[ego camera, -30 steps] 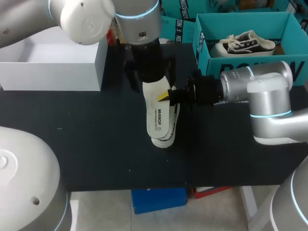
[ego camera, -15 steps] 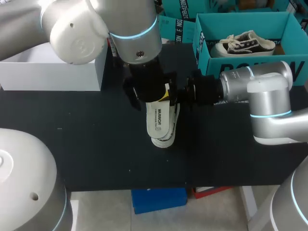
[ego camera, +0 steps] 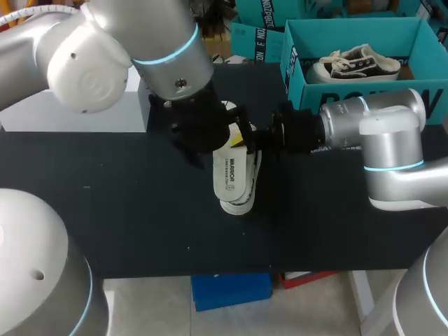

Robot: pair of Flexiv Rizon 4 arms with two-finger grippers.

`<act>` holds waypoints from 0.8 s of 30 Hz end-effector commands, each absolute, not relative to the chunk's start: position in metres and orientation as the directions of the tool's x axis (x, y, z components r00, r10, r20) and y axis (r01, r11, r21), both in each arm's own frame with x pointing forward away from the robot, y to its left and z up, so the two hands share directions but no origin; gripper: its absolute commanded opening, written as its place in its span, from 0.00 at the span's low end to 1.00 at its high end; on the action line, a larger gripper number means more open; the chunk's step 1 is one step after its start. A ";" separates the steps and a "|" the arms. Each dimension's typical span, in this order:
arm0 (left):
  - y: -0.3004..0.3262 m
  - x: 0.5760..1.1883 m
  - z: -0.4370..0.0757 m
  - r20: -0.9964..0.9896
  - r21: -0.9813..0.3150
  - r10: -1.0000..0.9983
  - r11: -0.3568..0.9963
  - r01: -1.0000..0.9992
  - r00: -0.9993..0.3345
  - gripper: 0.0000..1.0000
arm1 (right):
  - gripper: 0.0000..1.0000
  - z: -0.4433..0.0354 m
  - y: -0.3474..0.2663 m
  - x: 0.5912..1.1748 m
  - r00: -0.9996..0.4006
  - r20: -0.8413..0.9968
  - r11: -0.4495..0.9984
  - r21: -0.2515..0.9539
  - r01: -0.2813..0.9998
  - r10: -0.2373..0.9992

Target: Take the shoe out of the shoebox, open the shoe tongue, remove and reinsert the insole, then place the shoe into the shoebox

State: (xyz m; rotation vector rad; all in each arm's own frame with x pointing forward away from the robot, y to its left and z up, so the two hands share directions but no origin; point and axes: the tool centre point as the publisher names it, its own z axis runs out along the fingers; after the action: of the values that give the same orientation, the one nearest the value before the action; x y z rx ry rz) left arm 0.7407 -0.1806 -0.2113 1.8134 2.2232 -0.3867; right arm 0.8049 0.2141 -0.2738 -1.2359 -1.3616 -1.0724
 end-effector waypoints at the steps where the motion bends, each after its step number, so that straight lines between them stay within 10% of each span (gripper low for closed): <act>1: -0.158 0.750 -0.221 -0.705 -0.159 0.663 0.198 0.967 -0.252 1.00 | 0.00 -0.274 0.215 0.806 -0.013 0.990 0.097 -0.001 0.995 0.142; 24: -0.132 0.774 -0.240 -0.945 -0.205 0.232 0.132 0.970 -0.231 1.00 | 0.00 -0.274 0.215 0.806 -0.013 0.990 0.097 -0.001 0.995 0.142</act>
State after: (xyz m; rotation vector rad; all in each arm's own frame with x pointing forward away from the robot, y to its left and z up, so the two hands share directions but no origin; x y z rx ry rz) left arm 0.7777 -0.1342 -0.2348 1.5346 1.9374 -0.9403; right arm 0.8050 0.2141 -0.2738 -1.2359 -1.3615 -1.0724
